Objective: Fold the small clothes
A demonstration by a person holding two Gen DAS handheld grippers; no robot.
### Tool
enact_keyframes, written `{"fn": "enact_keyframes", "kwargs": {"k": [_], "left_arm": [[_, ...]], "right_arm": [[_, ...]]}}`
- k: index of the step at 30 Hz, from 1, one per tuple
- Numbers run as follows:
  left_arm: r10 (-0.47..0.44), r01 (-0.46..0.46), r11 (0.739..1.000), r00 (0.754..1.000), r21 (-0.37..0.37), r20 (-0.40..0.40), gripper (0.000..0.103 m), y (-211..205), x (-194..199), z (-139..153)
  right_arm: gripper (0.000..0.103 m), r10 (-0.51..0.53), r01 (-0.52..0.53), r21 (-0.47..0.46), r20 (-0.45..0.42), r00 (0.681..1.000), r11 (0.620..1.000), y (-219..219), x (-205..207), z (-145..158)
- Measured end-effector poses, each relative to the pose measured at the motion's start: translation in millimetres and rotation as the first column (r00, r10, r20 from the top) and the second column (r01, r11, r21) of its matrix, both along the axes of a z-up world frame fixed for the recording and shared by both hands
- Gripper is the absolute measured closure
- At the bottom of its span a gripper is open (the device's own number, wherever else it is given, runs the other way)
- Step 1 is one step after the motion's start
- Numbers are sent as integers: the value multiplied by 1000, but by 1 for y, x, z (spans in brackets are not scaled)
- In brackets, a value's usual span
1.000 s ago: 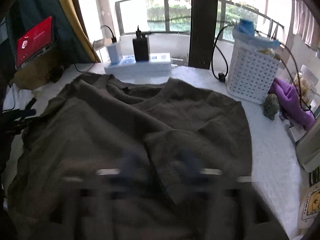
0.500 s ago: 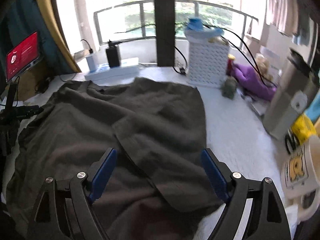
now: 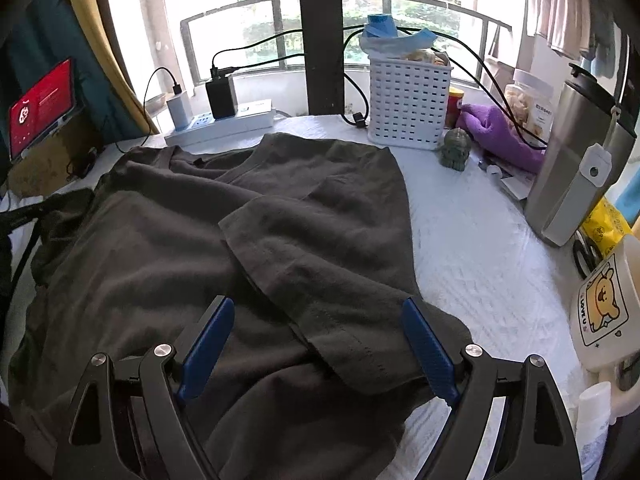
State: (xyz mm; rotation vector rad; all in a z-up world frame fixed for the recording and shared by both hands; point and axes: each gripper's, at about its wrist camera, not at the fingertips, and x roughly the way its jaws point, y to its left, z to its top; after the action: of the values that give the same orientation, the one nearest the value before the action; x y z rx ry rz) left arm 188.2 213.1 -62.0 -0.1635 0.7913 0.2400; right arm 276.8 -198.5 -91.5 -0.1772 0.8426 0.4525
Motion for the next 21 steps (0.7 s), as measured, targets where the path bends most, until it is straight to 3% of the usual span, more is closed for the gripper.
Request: {"fn": "enact_keyframes", "kwargs": {"k": [6,12,16,21], "left_arm": [[-11,12,1000,999,-19,37,101,-6,-15,23],[-165,170,984,983,-56,82,101,-56,-3,46],[-275,277,960,960,-47,52,101,-99,20,35],[-381,378,916,925,-135,10,100,-134,51,10]], "right_arm": [[16,8,-8,12,8,1000,1000,0,-2,1],[16,-5,5,30,9,1000,1000,-7,-6,0],[16,-18,18,44,8,1000,999,-14,-9,-1],[16,-45,44,63,12,999,997,-26,-13,0]]}}
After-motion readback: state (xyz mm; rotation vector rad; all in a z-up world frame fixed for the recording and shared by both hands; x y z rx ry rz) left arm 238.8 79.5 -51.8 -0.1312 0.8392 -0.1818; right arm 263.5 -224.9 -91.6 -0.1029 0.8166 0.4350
